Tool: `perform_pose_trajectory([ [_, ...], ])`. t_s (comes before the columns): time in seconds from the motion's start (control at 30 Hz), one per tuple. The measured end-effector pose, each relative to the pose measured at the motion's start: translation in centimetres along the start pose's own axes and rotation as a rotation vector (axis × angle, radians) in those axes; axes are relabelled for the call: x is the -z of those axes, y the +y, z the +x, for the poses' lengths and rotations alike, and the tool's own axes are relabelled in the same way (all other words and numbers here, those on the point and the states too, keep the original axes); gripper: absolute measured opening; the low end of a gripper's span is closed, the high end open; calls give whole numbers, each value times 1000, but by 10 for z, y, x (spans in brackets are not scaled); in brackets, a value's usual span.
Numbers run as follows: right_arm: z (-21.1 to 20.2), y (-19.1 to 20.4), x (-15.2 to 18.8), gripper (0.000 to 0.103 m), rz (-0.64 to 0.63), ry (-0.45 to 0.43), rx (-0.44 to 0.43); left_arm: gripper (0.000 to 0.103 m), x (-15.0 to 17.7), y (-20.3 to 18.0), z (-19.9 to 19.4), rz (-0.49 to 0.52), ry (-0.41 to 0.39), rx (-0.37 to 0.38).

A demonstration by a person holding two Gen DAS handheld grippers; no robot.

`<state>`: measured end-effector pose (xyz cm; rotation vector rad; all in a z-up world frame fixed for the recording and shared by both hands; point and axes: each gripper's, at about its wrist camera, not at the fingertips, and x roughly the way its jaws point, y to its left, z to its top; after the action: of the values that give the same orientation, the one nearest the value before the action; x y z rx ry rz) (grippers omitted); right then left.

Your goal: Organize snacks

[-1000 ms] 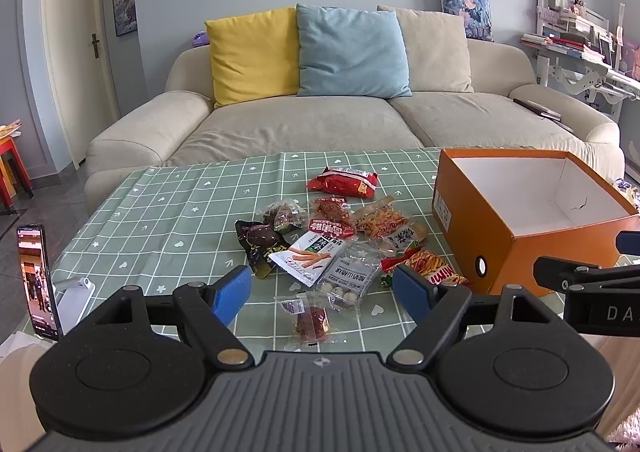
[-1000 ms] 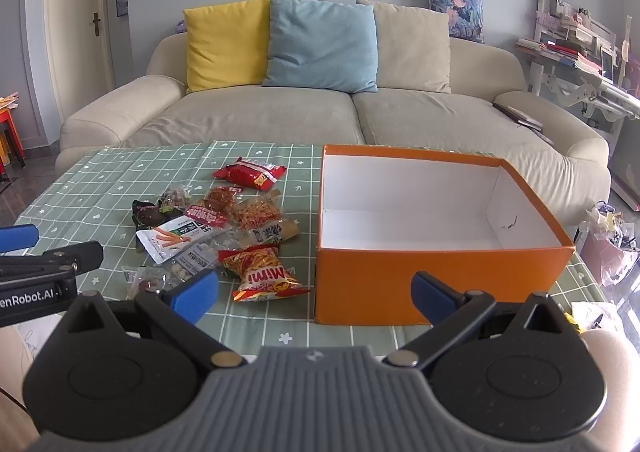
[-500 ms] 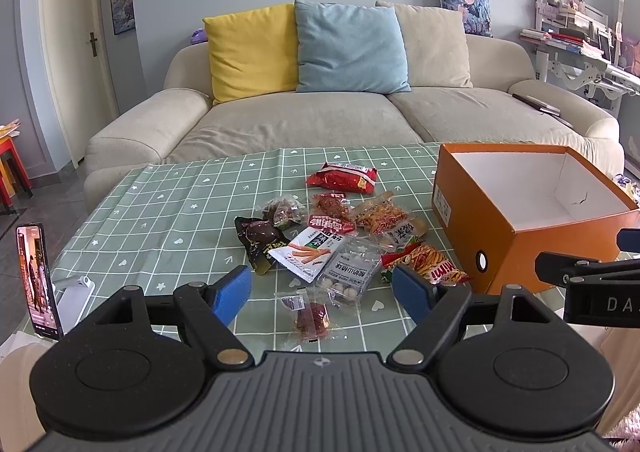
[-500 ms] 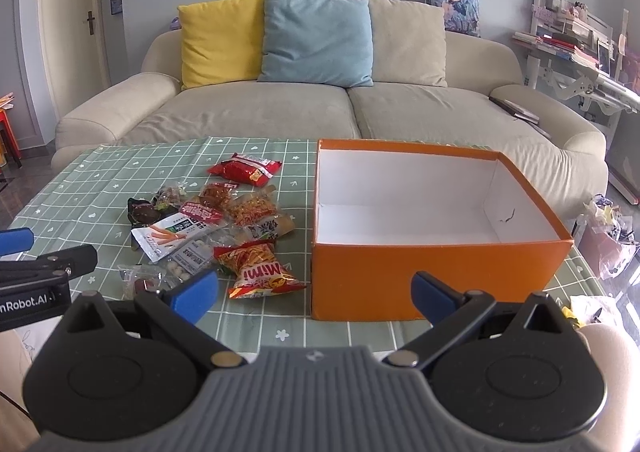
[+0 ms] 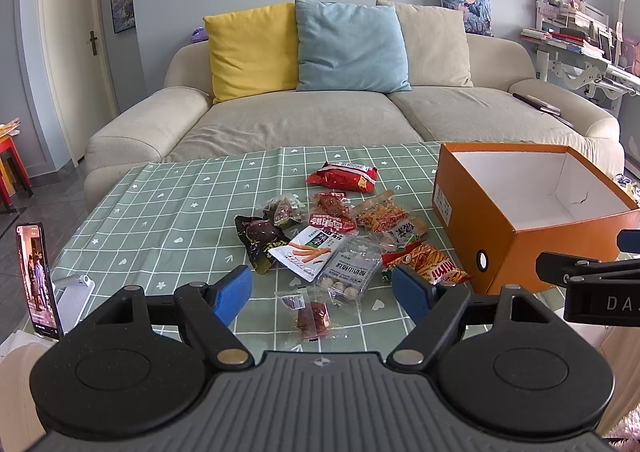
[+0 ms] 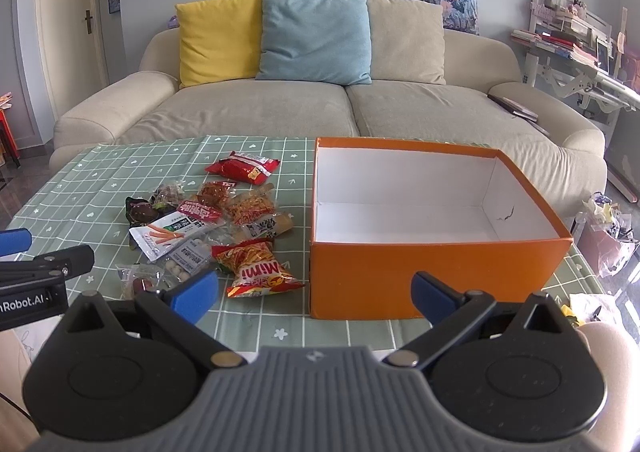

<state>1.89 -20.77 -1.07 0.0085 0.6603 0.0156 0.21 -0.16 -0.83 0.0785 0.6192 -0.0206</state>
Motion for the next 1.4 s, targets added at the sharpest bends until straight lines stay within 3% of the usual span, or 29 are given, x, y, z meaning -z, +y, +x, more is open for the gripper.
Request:
perform_pose_trajectory([
  [1.2,5,2,1,100,2,24,3,91,4,-2,2,-6,7,12],
  [1.4,9,0,0,99,20,43,-51,91,6,3,7,-21,43,64],
])
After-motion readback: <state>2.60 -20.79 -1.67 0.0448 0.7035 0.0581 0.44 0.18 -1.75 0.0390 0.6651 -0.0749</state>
